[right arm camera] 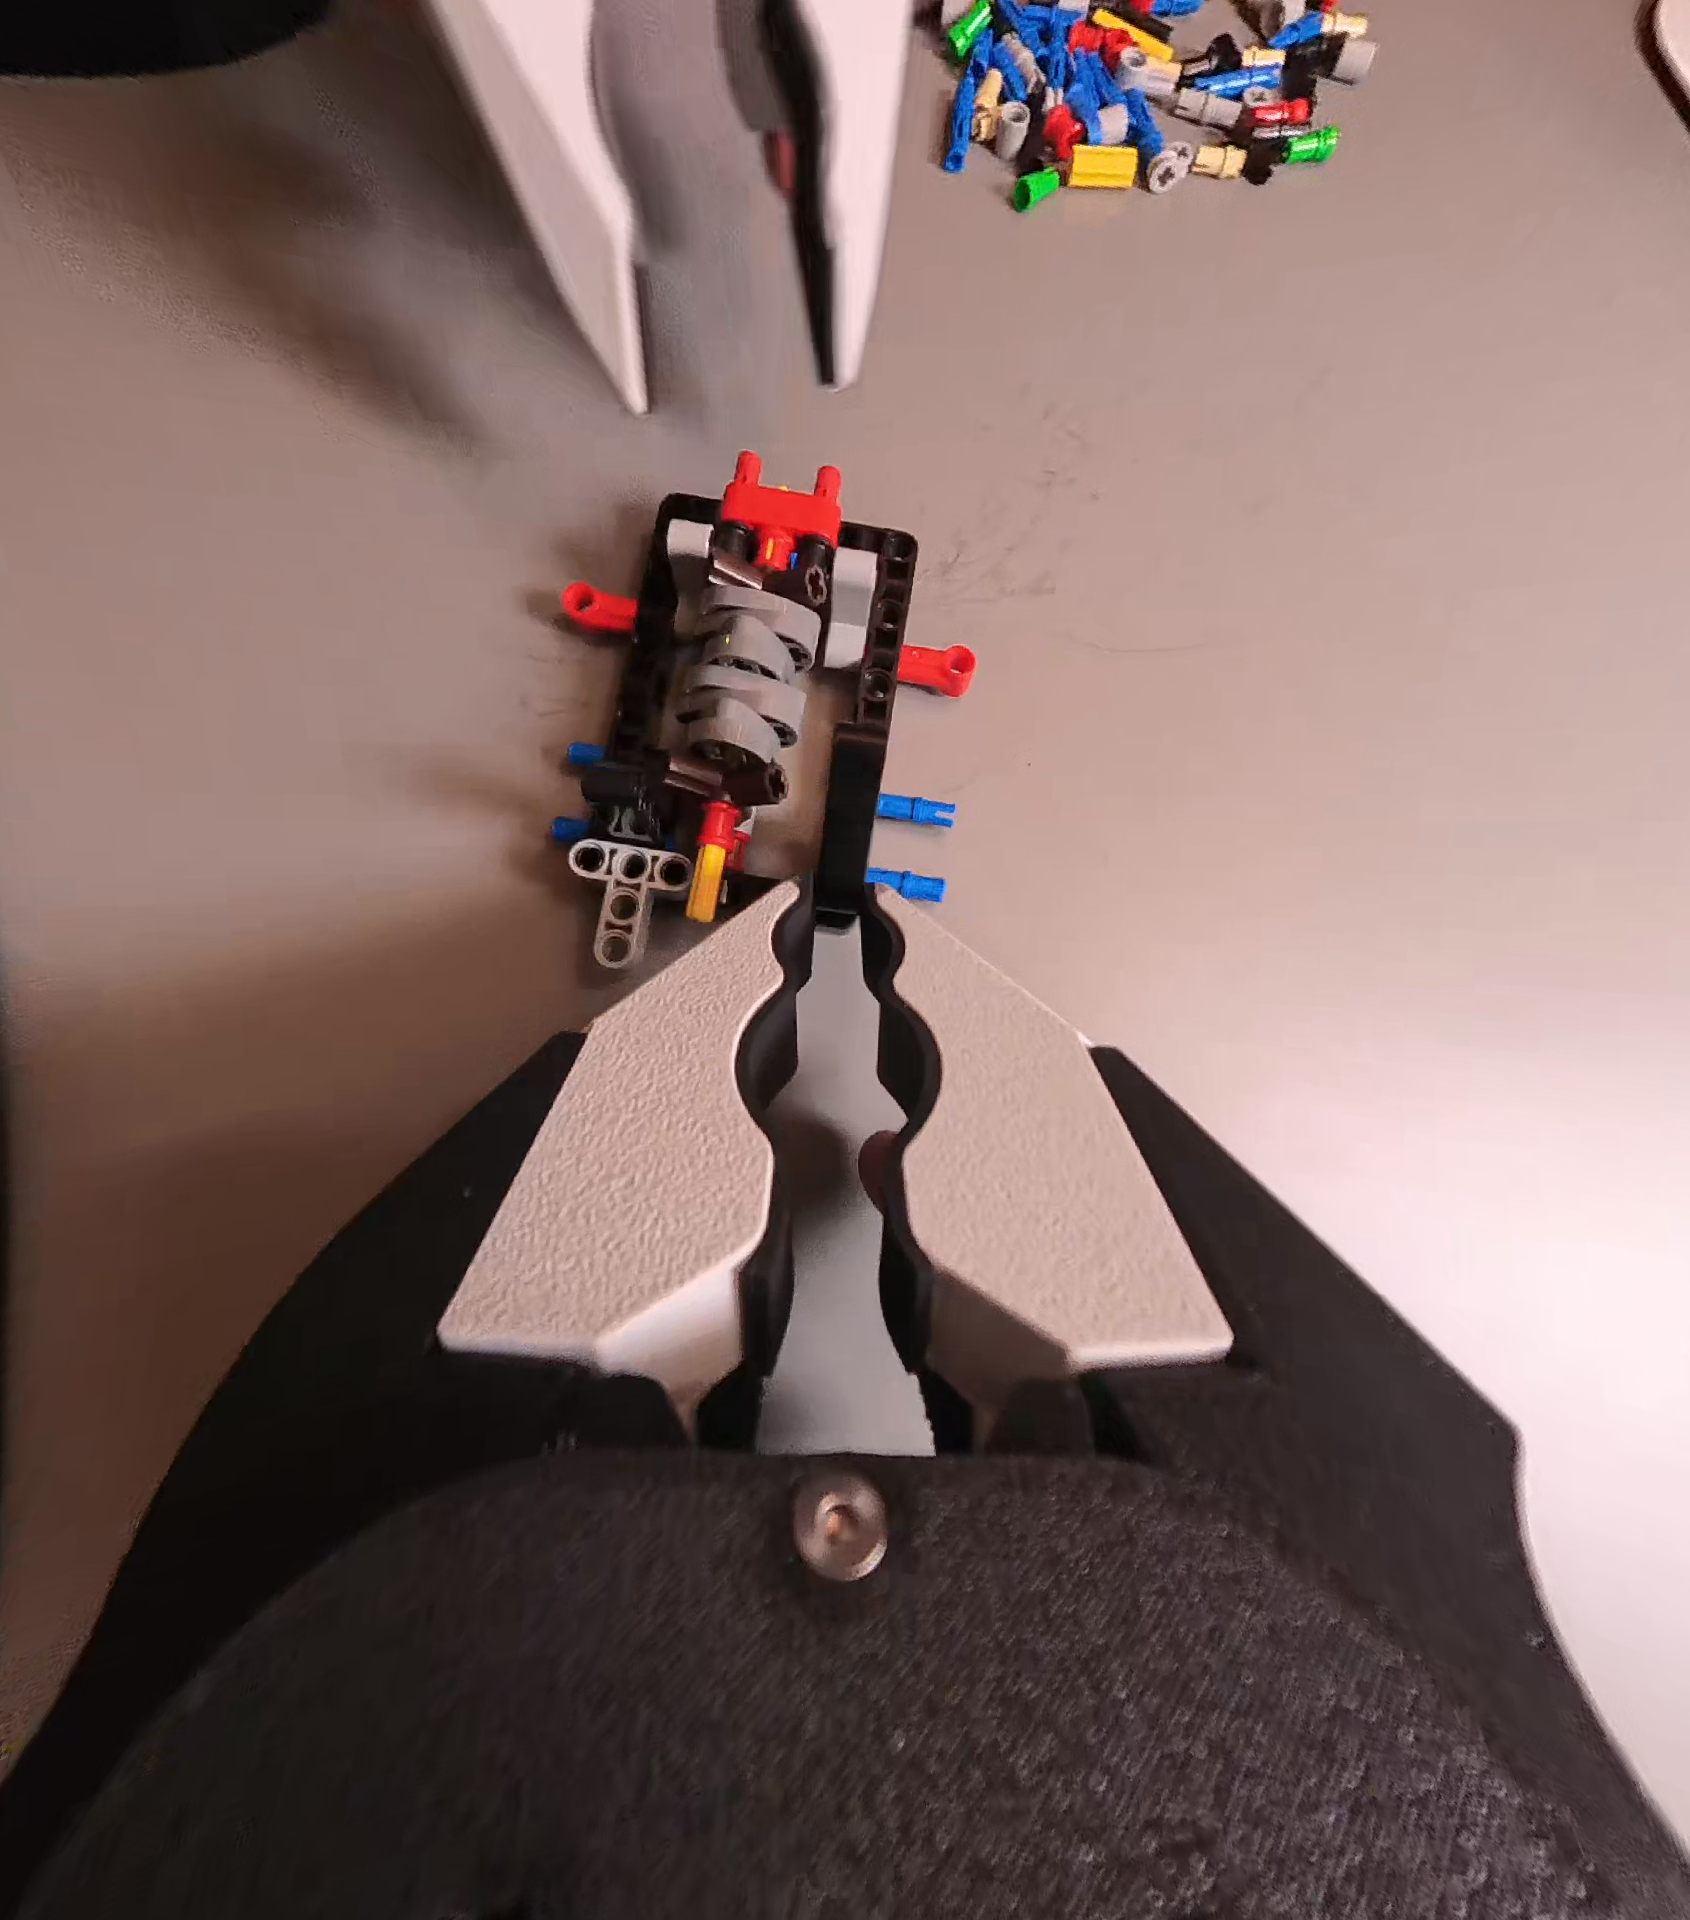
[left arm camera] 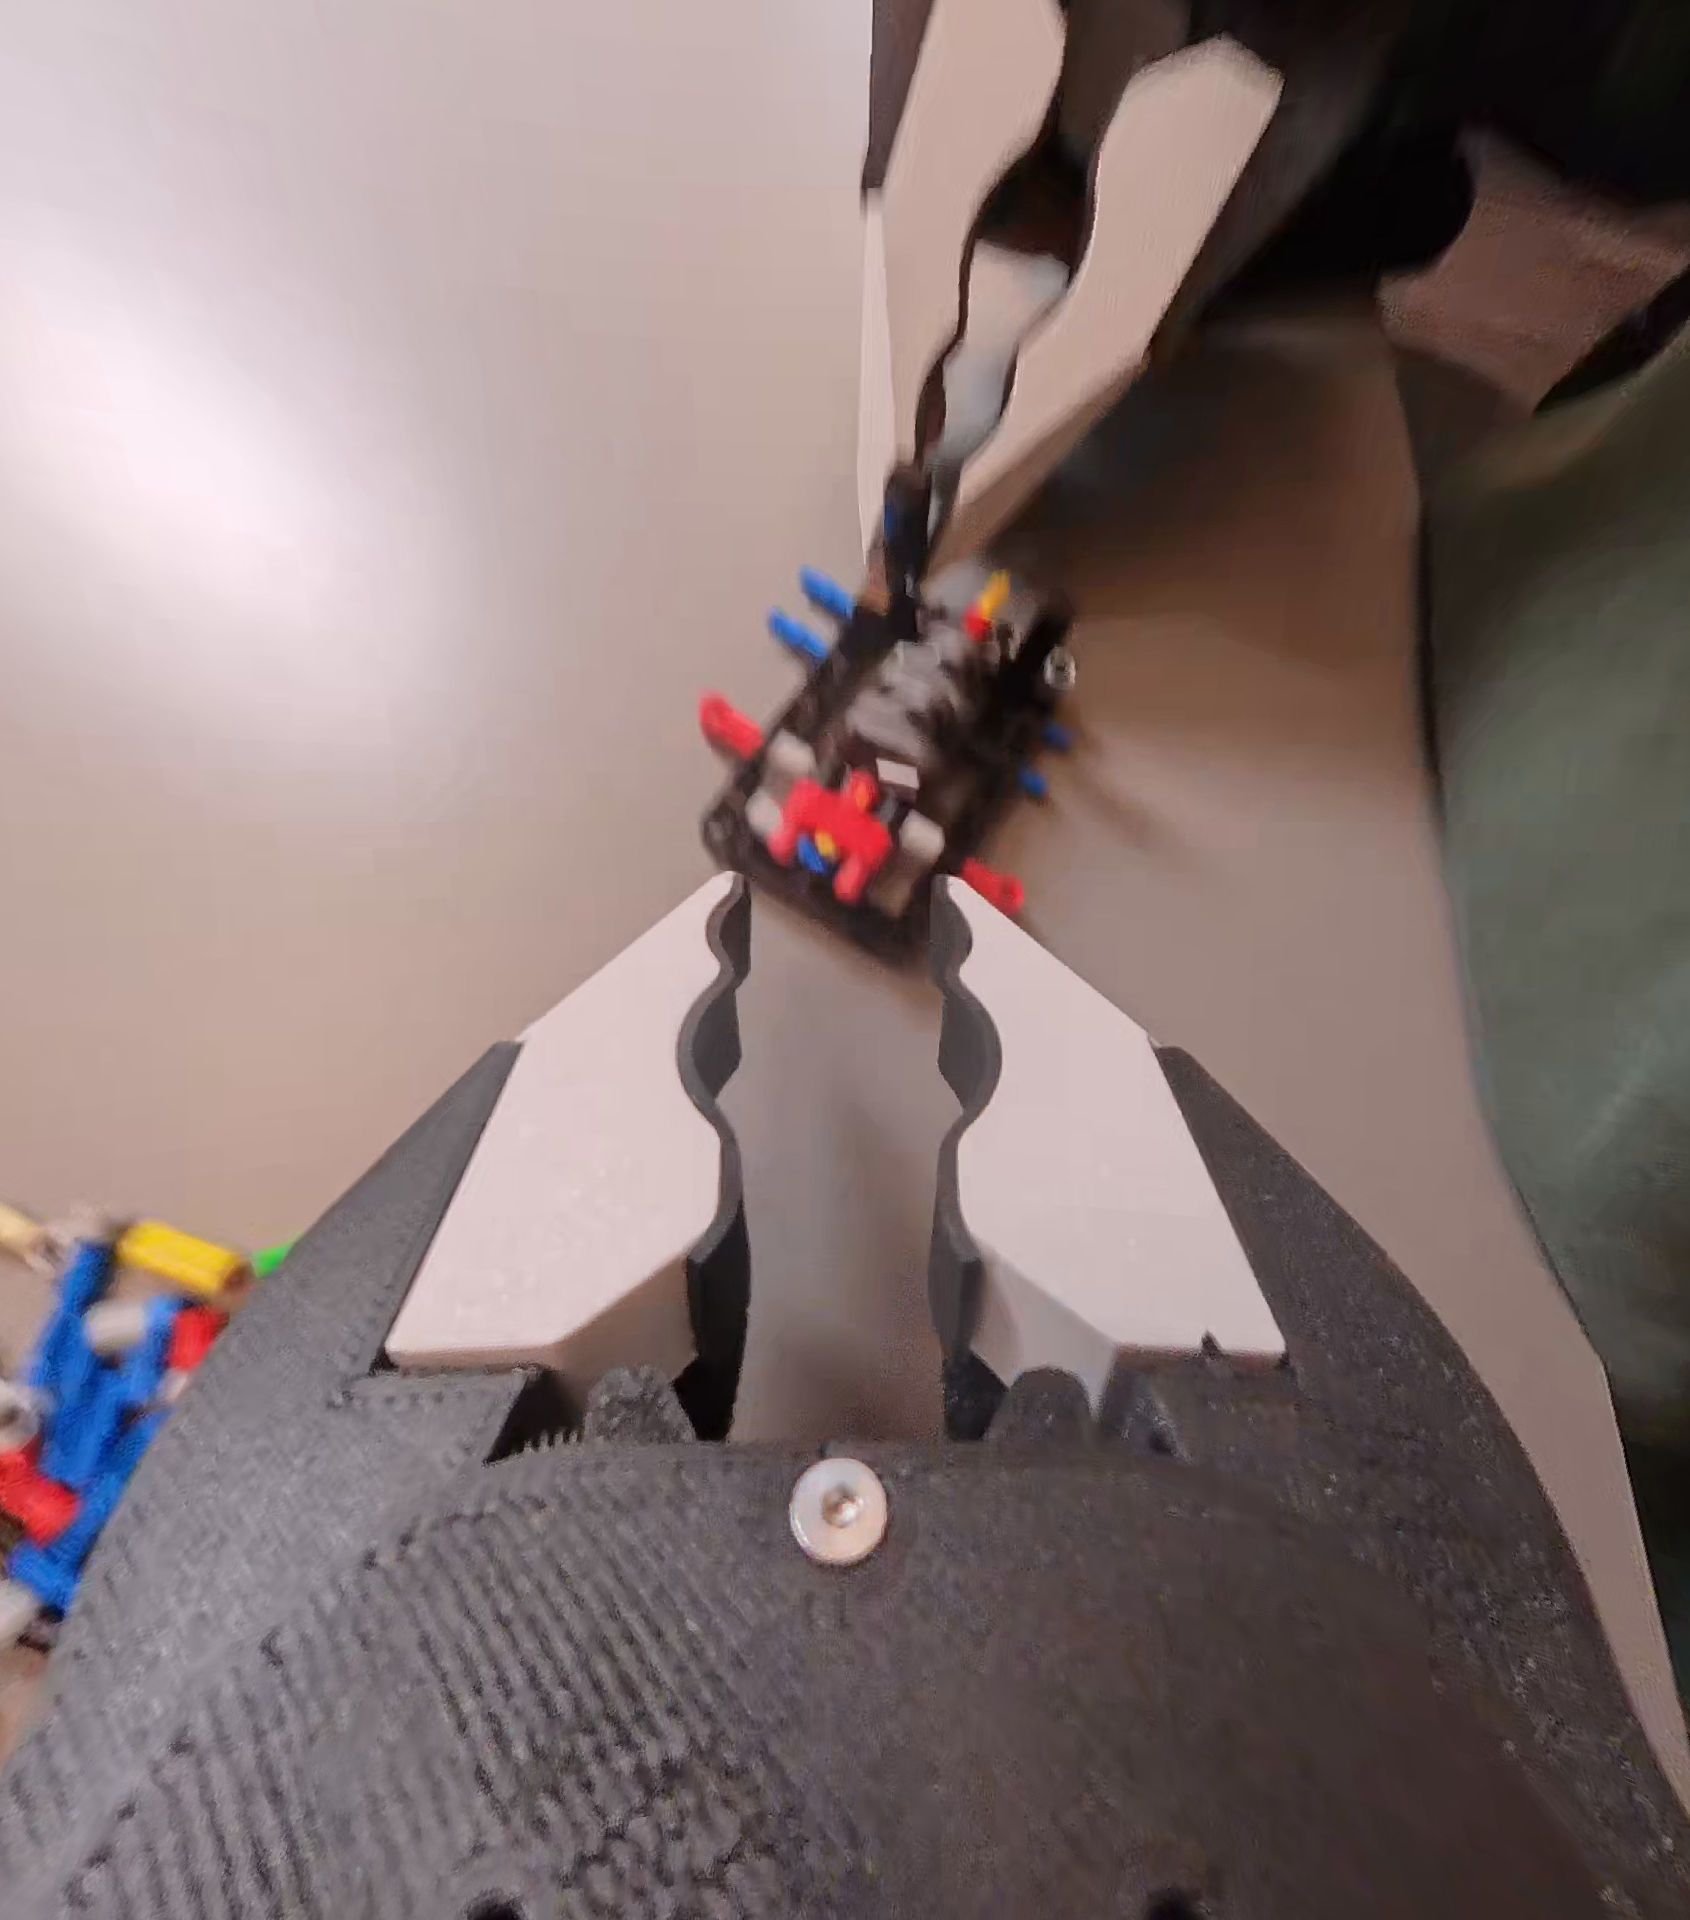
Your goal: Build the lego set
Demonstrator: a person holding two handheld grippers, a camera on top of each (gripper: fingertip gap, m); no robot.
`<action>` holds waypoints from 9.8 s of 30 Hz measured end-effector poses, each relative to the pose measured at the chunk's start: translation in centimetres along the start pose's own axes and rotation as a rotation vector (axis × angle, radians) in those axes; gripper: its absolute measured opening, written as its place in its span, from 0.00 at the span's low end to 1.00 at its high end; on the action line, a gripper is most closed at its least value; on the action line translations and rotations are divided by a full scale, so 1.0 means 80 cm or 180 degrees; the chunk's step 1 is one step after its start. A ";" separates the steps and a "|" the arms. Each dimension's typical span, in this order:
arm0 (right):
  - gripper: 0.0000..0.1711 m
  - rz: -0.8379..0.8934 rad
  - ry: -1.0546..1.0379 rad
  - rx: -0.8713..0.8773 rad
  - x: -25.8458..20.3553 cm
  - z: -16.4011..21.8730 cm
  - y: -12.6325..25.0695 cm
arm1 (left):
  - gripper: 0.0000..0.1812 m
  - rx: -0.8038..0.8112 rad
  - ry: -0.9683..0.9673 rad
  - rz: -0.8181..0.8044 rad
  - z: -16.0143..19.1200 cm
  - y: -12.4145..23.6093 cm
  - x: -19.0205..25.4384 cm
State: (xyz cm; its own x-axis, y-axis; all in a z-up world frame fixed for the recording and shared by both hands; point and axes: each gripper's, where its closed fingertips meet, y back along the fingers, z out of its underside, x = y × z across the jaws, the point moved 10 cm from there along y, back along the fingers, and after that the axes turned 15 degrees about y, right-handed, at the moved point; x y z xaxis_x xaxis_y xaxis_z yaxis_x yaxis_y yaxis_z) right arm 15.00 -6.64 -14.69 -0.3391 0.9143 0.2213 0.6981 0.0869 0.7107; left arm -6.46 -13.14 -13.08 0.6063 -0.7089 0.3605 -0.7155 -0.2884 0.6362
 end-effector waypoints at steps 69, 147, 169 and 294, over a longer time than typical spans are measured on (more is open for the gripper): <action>0.13 -0.0880 0.0816 0.0162 0.009 0.029 0.016 | 0.04 -0.1287 -0.2406 0.0437 -0.076 -0.115 0.068; 0.27 -0.0689 -0.0075 0.0070 0.029 0.022 0.000 | 0.04 -0.0904 -0.2165 0.0435 -0.084 -0.115 0.026; 0.24 -0.0767 0.0021 0.0040 0.025 0.020 0.000 | 0.05 -0.0873 -0.2339 0.0393 -0.082 -0.115 0.029; 0.18 -0.0672 0.0482 -0.0051 -0.066 -0.030 -0.016 | 0.43 -0.0154 -0.0457 -0.0937 0.038 -0.015 0.025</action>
State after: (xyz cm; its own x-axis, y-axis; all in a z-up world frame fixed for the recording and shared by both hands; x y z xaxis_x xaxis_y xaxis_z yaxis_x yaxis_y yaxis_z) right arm 14.36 -12.51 -15.15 -0.5676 0.8069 0.1634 0.5922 0.2623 0.7619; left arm -5.44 -16.19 -15.23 0.7270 -0.6842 0.0588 -0.4976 -0.4659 0.7317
